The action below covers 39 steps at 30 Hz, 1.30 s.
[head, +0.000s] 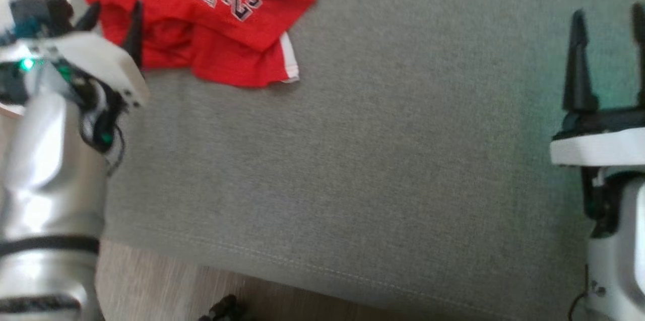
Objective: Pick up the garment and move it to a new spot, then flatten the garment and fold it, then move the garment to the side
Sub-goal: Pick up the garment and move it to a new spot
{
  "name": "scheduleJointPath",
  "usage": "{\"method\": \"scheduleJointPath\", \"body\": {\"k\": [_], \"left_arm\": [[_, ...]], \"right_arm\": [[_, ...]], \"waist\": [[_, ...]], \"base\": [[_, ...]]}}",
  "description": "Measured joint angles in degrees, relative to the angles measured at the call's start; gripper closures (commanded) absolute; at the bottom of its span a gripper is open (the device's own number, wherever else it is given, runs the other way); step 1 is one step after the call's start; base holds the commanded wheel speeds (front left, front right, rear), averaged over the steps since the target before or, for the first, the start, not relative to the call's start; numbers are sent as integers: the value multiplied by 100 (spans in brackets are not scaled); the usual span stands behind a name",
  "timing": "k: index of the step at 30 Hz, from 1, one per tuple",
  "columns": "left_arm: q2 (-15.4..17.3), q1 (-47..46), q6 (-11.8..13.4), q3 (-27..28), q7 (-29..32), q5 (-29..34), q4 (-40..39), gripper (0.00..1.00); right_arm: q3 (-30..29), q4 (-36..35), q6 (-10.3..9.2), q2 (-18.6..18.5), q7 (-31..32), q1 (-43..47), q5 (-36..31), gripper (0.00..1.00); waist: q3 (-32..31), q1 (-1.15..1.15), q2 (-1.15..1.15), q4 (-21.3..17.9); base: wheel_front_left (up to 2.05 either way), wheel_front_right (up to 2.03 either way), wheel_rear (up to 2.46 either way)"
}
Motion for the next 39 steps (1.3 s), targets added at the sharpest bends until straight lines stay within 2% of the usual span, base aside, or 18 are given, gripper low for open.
{"method": "scheduleJointPath", "body": {"k": [5, 13, 18, 19, 20, 25, 34, 39], "left_arm": [[226, -687, -19, -149, 372, -26, 886, 0], [285, -1338, -25, -256, 571, -212, 1688, 0], [408, -1680, -23, -599, 936, -494, 1997, 0], [441, -1712, -24, -688, 1006, -567, 2019, 33], [465, -1718, -25, -767, 1032, -642, 2019, 98], [483, -1638, -58, -1145, 740, -918, 2020, 100], [495, -1318, -59, -1384, -712, -1102, 1789, 100], [380, -1312, -60, -1448, -1250, -1163, 1543, 100]], "right_arm": [[56, -438, 0, -9, 215, -60, 1, 0], [64, -661, 0, -9, 294, -58, 2, 0], [24, -688, 0, -10, 301, -57, 2, 0], [27, -683, 0, -10, 300, -57, 2, 0], [29, -679, 0, -10, 299, -57, 2, 0], [36, -499, 0, -5, 230, -57, 15, 0], [36, 58, 0, 51, -110, -45, 147, 0], [8, 370, 0, 94, -276, 19, 272, 0]], "waist": [[399, 0, 0, -189], [765, 0, 0, -447], [855, 0, 0, -554], [848, 0, 0, -566], [832, 0, 0, -577], [653, 0, 0, -623], [4, 0, 0, -764], [-438, 0, 0, -901]], "base": [[0, 0, 0], [0, 0, 0], [0, 0, 0], [0, 0, 0], [0, 0, 0], [0, 0, 0], [0, 0, 0], [0, 0, 0]]}}
